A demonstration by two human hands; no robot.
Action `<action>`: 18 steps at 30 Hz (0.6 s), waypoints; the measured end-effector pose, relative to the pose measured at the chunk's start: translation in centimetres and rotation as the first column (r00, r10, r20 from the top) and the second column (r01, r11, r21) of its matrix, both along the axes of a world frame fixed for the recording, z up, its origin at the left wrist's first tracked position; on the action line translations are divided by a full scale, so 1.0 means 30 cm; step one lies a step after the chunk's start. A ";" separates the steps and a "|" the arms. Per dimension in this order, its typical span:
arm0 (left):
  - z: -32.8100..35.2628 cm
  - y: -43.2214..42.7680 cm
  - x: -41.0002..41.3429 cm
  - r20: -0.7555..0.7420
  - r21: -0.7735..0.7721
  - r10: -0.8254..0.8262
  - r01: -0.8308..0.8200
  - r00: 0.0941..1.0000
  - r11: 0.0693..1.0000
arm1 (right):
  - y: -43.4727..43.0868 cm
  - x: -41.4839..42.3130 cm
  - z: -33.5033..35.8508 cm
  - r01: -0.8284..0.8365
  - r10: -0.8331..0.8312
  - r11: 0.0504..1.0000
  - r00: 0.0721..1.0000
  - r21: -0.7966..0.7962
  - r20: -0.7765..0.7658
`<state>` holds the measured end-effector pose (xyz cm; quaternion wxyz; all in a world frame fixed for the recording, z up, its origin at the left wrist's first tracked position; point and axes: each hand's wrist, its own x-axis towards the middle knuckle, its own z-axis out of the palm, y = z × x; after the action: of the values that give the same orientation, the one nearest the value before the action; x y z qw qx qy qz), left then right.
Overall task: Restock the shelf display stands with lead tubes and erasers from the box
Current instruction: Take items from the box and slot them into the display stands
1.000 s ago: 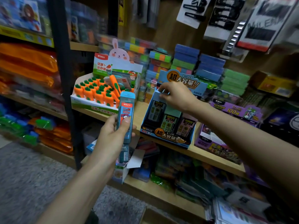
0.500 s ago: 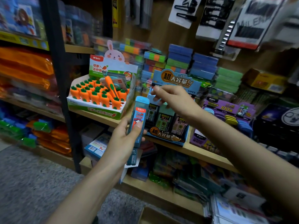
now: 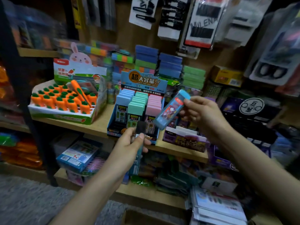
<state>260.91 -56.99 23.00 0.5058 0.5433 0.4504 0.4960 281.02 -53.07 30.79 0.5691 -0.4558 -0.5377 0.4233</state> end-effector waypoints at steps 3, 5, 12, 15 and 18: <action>-0.011 0.012 0.029 -0.019 -0.006 0.005 -0.005 1.000 1.000 | 0.044 0.099 0.018 0.182 -0.211 0.968 0.963 0.175 0.167; -0.011 0.019 0.048 -0.012 -0.009 0.007 -0.007 1.000 1.000 | 0.082 0.134 -0.003 0.236 -0.329 0.930 0.874 0.282 0.356; -0.006 0.026 0.084 0.015 -0.008 0.013 -0.013 1.000 1.000 | 0.157 0.120 -0.096 0.193 -0.343 0.934 0.720 0.301 0.603; -0.007 0.026 0.092 0.000 -0.005 0.004 -0.004 1.000 1.000 | 0.181 0.104 -0.107 0.160 -0.304 0.950 0.666 0.267 0.681; -0.011 0.029 0.096 -0.027 0.006 -0.006 0.006 1.000 1.000 | 0.193 0.087 -0.122 0.133 -0.267 0.963 0.576 0.234 0.772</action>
<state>263.80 -56.12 22.68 0.4996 0.5529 0.4539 0.4886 283.62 -47.28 27.12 0.3458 -0.6103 -0.7097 0.0665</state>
